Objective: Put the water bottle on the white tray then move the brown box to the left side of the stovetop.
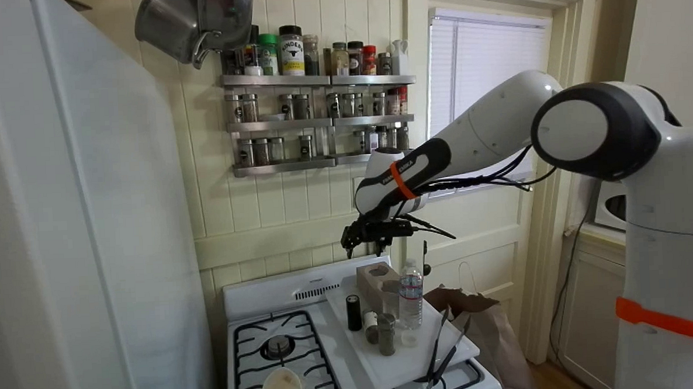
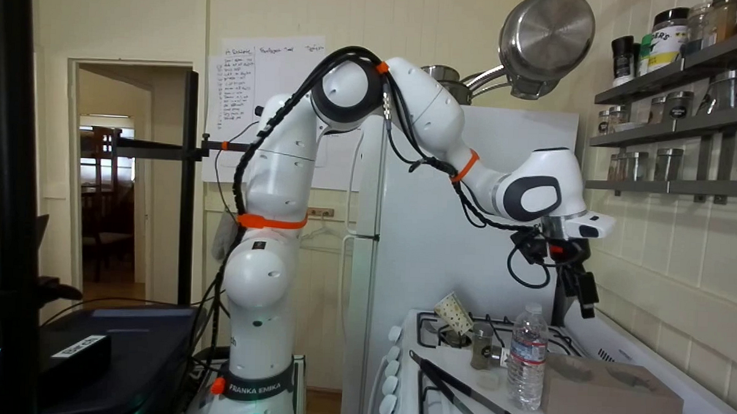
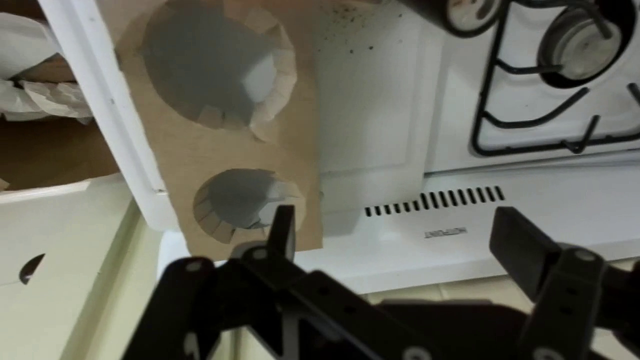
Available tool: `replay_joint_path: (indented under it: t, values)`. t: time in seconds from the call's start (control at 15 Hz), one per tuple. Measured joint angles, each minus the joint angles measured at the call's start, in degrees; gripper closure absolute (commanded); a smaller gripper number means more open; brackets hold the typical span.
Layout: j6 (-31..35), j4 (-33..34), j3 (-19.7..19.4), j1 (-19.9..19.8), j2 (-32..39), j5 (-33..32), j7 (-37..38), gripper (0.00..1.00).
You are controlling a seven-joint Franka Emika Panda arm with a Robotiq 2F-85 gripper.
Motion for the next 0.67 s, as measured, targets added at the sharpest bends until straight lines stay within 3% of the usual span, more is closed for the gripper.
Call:
replay_joint_path:
  t: [0.2,0.67]
  values:
    - [-0.7,2.9,-1.1,-1.7,3.5,0.0,-1.1,0.00]
    - [-0.7,4.6,-0.8,-1.3,5.3,-0.4,-1.9,0.00]
